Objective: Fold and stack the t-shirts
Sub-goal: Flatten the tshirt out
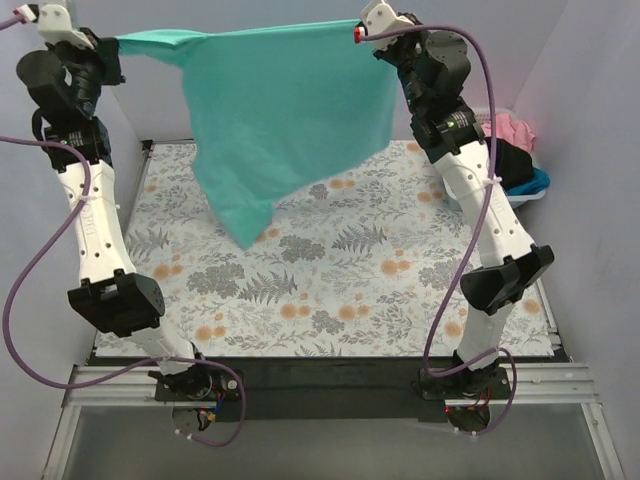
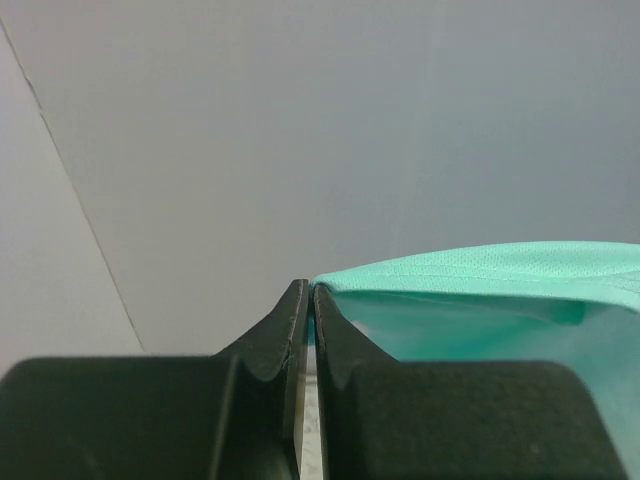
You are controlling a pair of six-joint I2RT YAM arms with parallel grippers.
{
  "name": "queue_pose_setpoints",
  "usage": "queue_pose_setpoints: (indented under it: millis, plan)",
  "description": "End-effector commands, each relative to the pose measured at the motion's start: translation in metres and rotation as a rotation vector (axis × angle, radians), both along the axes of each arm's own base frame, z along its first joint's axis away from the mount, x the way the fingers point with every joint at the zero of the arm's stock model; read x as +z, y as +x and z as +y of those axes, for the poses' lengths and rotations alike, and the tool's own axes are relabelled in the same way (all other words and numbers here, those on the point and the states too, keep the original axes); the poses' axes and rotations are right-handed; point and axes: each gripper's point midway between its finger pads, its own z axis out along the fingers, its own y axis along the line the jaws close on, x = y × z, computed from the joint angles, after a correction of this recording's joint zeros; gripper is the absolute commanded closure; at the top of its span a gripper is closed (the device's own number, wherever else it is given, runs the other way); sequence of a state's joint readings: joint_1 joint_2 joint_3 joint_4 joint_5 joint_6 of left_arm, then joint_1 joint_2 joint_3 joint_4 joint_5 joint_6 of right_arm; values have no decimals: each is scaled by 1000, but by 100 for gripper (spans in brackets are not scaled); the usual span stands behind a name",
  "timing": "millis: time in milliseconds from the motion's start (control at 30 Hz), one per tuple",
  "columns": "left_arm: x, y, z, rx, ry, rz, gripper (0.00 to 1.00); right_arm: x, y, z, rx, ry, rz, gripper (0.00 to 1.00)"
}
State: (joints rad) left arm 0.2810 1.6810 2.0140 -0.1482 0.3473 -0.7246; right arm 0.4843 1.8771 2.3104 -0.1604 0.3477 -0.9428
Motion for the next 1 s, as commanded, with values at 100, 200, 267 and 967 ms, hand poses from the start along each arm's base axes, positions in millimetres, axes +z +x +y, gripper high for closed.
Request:
queue_pose_setpoints:
  millis: [100, 200, 267, 967]
  plan:
    - [120, -92, -4, -39, 43, -306, 100, 126, -85, -51, 5, 217, -384, 99]
    - [84, -101, -8, -45, 117, -273, 100, 98, -88, -35, 92, 131, -327, 99]
    - [29, -106, -21, -107, 159, -186, 100, 36, -77, -16, 156, 17, -210, 99]
    - [-475, -305, -82, -739, 764, 807, 100, -467, -199, -8, 474, -552, 883, 99]
